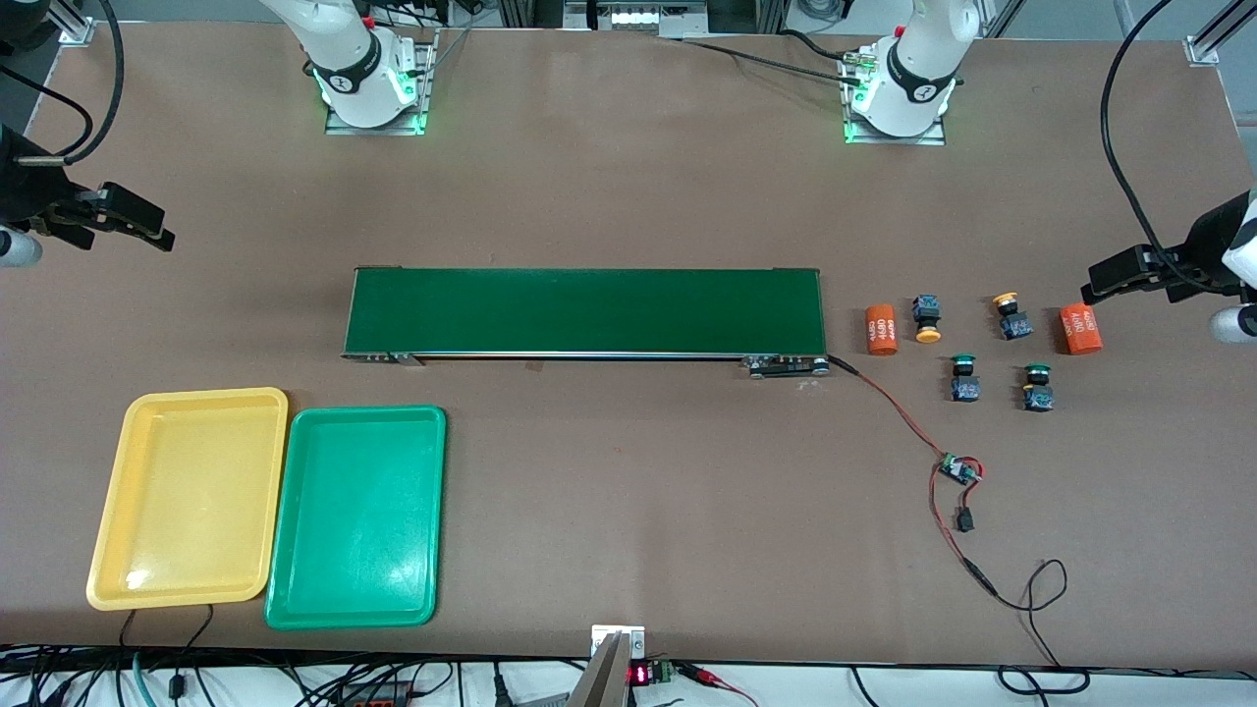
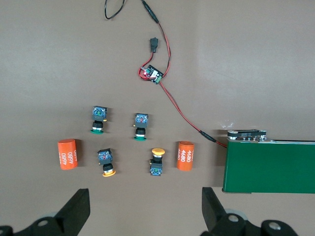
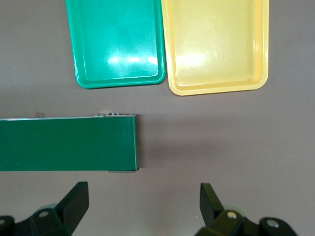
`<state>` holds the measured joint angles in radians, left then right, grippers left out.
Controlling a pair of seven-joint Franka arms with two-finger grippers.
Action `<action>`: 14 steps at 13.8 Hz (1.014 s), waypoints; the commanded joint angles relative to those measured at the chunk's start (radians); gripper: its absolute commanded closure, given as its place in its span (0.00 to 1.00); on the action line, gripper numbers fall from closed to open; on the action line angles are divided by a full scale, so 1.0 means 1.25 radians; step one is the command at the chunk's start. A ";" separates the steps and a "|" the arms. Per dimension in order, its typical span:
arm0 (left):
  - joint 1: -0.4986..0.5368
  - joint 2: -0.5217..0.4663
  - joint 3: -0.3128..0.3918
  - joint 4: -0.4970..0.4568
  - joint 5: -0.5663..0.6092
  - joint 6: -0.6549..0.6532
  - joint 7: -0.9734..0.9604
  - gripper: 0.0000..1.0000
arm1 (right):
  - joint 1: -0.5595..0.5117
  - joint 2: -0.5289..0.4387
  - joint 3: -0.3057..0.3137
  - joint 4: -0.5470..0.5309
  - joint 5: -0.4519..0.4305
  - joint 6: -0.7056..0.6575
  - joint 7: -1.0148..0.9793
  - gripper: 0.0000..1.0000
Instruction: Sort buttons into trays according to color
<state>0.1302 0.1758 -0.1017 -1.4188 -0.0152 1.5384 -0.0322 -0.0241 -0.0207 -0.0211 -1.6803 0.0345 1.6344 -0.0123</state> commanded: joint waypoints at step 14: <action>-0.027 0.102 0.006 -0.054 0.045 0.137 -0.002 0.00 | -0.005 0.001 0.005 0.010 -0.006 -0.009 0.004 0.00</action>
<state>0.1232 0.2814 -0.0925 -1.4406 0.0047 1.6239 -0.0334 -0.0241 -0.0206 -0.0211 -1.6802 0.0345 1.6345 -0.0122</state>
